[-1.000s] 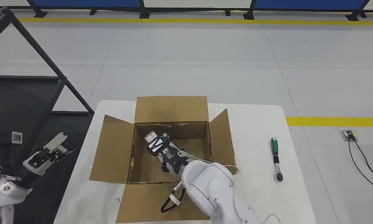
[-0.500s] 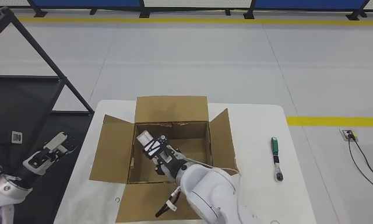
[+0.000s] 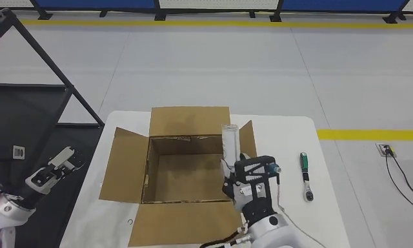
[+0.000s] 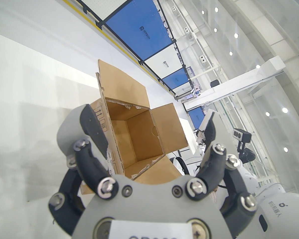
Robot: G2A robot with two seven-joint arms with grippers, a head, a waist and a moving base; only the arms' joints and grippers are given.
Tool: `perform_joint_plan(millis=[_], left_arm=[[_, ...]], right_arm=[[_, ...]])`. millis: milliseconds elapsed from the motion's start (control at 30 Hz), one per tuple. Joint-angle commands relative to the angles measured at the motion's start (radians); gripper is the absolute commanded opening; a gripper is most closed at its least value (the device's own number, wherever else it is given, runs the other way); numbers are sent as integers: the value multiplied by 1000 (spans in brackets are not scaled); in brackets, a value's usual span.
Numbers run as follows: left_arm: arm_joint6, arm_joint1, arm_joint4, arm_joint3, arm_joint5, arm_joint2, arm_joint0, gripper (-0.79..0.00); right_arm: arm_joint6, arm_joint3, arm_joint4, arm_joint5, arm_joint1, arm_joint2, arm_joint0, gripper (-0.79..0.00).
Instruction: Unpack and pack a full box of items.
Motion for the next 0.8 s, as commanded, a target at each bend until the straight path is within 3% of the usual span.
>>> perform_joint_plan(millis=[0,167,267,400,600,767], left_arm=[[0,0,0,0,0,0,0,0],[0,0,0,0,0,0,0,0],[0,0,0,0,0,0,0,0],[0,0,0,0,0,0,0,0],[0,0,0,0,0,0,0,0],[0,0,0,0,0,0,0,0]], right_arm=[[-54,1,2,27,1,26,-21,-785],[-170,1,65,27,7,149,-52,-785],[-177,1,134,-3,13,267,-59,-785],[-103,1,208,-42,23,459,-50,-785],[99,2,322,-111,39,675,-51,-785],[199,136,471,-247,57,800,-23,-785]])
